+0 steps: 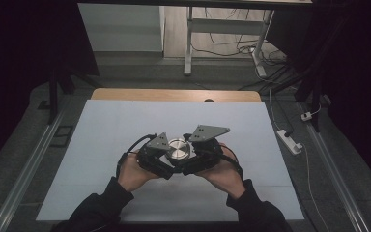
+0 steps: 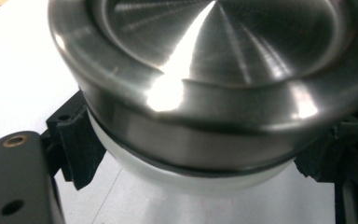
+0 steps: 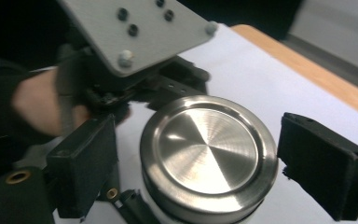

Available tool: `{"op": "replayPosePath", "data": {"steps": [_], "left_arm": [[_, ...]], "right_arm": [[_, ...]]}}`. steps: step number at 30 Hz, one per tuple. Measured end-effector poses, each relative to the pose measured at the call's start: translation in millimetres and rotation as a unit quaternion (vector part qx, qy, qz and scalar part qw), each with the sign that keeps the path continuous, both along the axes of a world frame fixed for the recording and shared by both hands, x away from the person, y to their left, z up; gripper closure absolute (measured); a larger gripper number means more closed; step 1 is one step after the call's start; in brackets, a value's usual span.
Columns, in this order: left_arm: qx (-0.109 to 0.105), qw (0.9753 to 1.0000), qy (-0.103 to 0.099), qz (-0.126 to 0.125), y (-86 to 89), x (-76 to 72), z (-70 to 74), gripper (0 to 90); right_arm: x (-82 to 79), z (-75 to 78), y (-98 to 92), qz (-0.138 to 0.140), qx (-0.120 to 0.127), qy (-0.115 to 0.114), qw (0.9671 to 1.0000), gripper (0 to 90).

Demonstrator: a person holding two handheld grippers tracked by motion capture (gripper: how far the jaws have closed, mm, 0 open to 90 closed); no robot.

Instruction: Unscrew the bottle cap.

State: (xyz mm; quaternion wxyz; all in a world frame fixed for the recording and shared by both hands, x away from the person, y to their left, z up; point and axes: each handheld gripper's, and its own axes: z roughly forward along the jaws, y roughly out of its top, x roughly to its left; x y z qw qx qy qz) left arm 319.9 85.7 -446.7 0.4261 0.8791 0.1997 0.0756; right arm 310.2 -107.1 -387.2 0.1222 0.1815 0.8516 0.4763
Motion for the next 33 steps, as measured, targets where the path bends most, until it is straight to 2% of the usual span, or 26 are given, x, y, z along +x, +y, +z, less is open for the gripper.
{"op": "replayPosePath", "data": {"steps": [4,8,14,17,22,27,29,30,33], "left_arm": [[0.001,1.0,-0.004,-0.002,-1.1,-1.6,2.0,16.0],[-0.004,1.0,-0.006,-0.007,-2.9,-4.1,4.3,15.9],[-0.019,0.9996,-0.001,-0.022,-2.0,-4.6,5.6,15.9],[-0.024,0.9994,-0.001,-0.025,-2.3,-5.1,6.5,16.0],[-0.037,0.9989,0.004,-0.027,3.4,-3.9,9.8,16.0],[-0.054,0.9983,0.006,-0.023,8.6,-3.5,12.9,16.0],[-0.051,0.9986,0.003,-0.016,9.6,-3.7,13.9,15.9],[-0.044,0.999,-0.003,-0.003,8.5,-4.7,14.3,16.0],[-0.036,0.9993,-0.006,0.005,5.5,-5.4,13.8,15.9]], "right_arm": [[-5.0,-0.8,4.9,-0.03,-0.006,-0.015,0.9994,14.4],[-7.7,-4.0,8.5,-0.041,-0.02,-0.027,0.9986,18.9],[-6.7,-0.9,5.0,-0.018,-0.022,-0.029,0.9992,19.1],[-2.8,2.0,-1.5,0.003,-0.016,-0.015,0.9998,18.6],[-0.3,4.3,-9.8,0.013,0.005,-0.004,0.9999,17.0],[-0.9,7.8,-14.5,0.017,0.012,-0.003,0.9998,19.2],[-1.4,9.9,-16.1,0.017,0.006,-0.006,0.9998,20.1],[-2.1,10.4,-16.0,0.011,0.004,-0.007,0.9999,20.5],[-5.1,9.2,-11.9,-0.002,0.004,-0.011,0.9999,19.7]]}}
